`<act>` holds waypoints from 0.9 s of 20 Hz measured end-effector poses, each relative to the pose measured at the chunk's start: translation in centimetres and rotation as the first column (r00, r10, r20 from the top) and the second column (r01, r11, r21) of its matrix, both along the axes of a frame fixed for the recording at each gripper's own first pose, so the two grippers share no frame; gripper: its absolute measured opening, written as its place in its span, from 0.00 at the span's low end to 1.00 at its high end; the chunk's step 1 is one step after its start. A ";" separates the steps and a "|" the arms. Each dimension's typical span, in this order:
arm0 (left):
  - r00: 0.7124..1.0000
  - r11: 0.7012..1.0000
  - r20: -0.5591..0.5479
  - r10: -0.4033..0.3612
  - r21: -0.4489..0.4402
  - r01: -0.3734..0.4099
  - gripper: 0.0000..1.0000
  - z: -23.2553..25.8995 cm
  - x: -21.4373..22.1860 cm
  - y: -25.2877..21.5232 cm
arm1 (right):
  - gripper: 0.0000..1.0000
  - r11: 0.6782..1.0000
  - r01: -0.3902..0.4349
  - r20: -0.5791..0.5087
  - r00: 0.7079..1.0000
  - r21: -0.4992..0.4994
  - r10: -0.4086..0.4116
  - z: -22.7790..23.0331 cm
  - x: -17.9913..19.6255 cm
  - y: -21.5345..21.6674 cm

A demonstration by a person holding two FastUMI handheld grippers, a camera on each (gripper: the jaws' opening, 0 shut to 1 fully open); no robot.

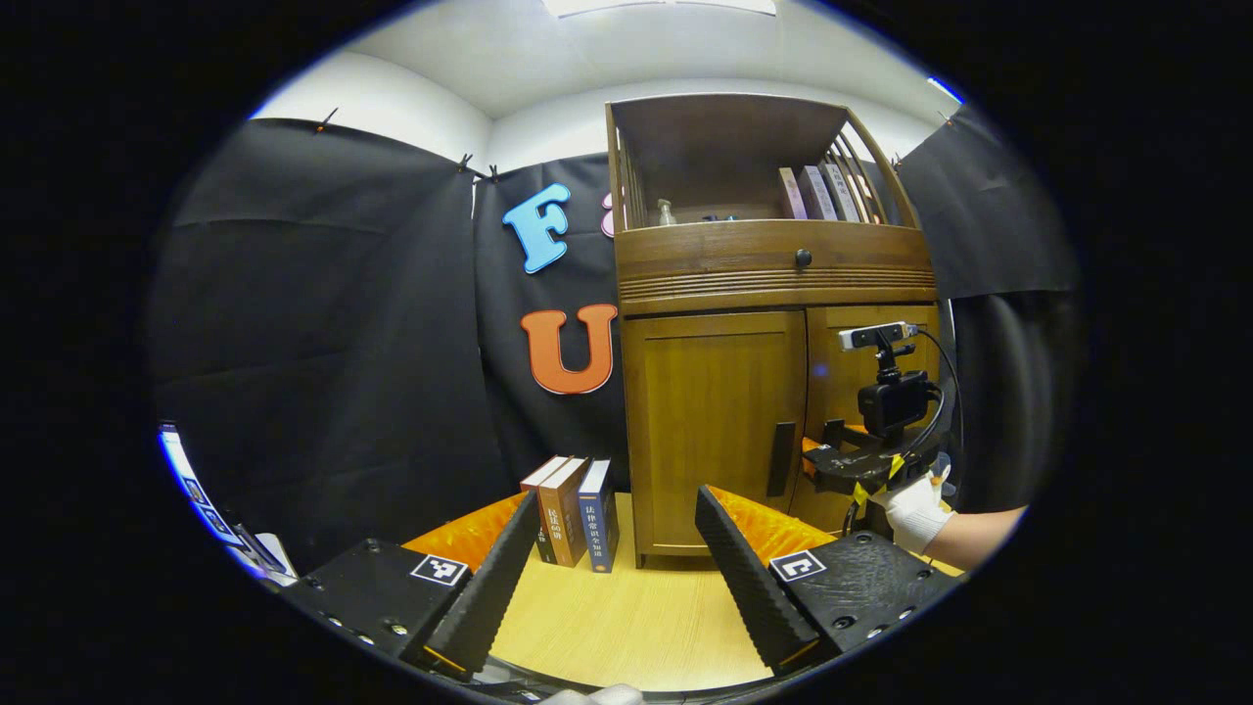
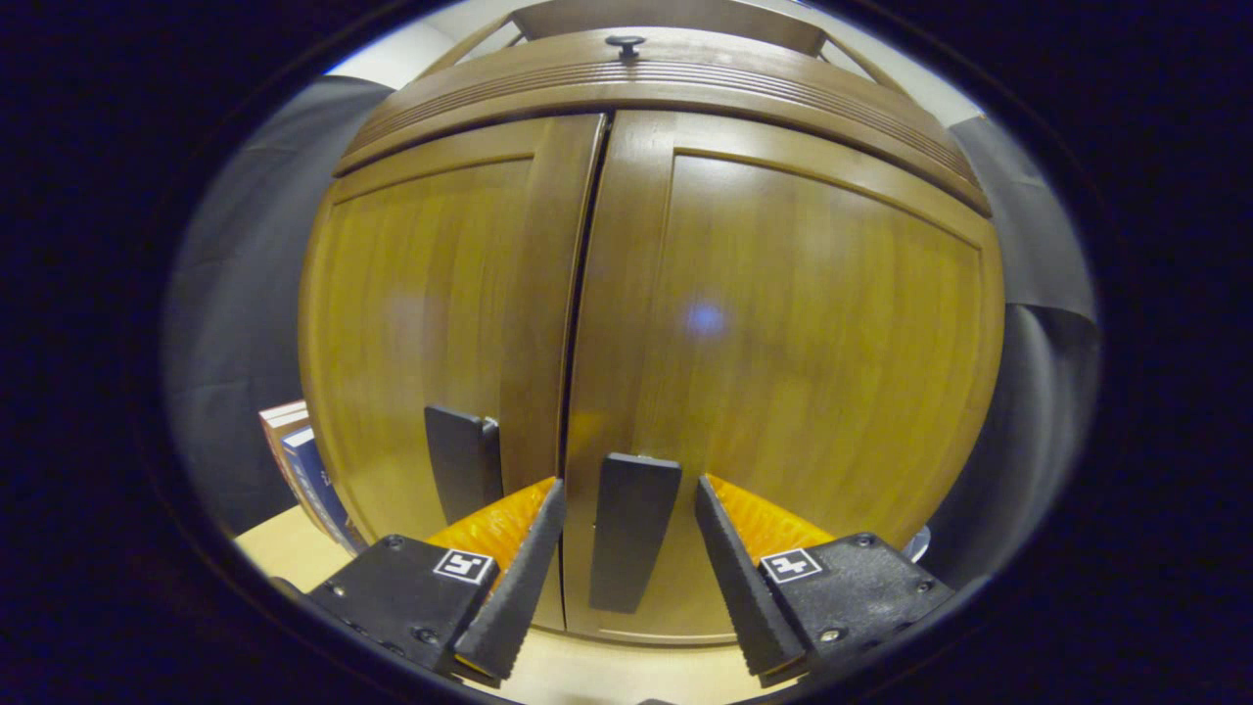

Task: Open the right door of the double-door shoe cabinet with the right hand, and open the left door with the left hand.

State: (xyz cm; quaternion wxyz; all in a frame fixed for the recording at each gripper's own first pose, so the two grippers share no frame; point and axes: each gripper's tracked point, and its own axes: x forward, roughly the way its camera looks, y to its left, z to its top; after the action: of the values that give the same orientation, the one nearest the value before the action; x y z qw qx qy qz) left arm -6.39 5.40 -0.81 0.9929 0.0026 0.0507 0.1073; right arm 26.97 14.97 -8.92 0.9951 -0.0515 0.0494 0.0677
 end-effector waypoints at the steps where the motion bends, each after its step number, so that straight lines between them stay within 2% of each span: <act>1: 1.000 1.000 -0.001 0.004 0.000 -0.004 1.00 0.0 -0.1 0.0 | 0.81 1.000 -0.004 -0.002 1.000 -0.003 0.004 0.1 0.0 0.3; 2: 1.000 1.000 -0.003 0.007 -0.002 -0.007 0.96 -0.1 0.0 0.1 | 0.77 1.000 0.020 0.004 1.000 -0.013 -0.019 0.0 0.1 -0.2; 4: 1.000 1.000 0.000 0.007 -0.006 -0.007 1.00 -0.1 -0.1 0.1 | 0.53 1.000 0.014 -0.001 1.000 0.013 -0.014 -0.1 0.3 0.0; 5: 1.000 1.000 0.005 0.009 -0.007 -0.009 0.96 0.1 -0.2 0.1 | 0.41 1.000 0.008 -0.014 1.000 0.021 -0.008 0.0 0.1 0.0; 7: 1.000 1.000 0.013 0.007 -0.006 -0.007 0.96 0.1 -0.2 0.1 | 0.35 0.999 -0.019 -0.036 0.999 0.041 0.020 0.0 -0.2 0.0; 13: 0.999 0.999 0.024 -0.034 -0.010 0.034 0.96 -0.4 -0.7 -0.4 | 0.31 0.994 -0.087 -0.067 0.994 0.062 0.091 -0.4 -3.7 -1.0; 18: 0.997 0.997 0.027 -0.076 -0.007 0.076 0.96 -1.0 -1.3 -1.1 | 0.34 0.990 -0.126 -0.083 0.988 0.069 0.132 -0.8 -8.4 -3.0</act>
State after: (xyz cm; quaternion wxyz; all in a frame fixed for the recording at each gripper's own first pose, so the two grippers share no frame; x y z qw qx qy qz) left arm -7.69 4.34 -1.80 0.9969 -0.0010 0.0376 0.0691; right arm 18.56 11.98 -9.70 0.9867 -0.0198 0.0872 0.1357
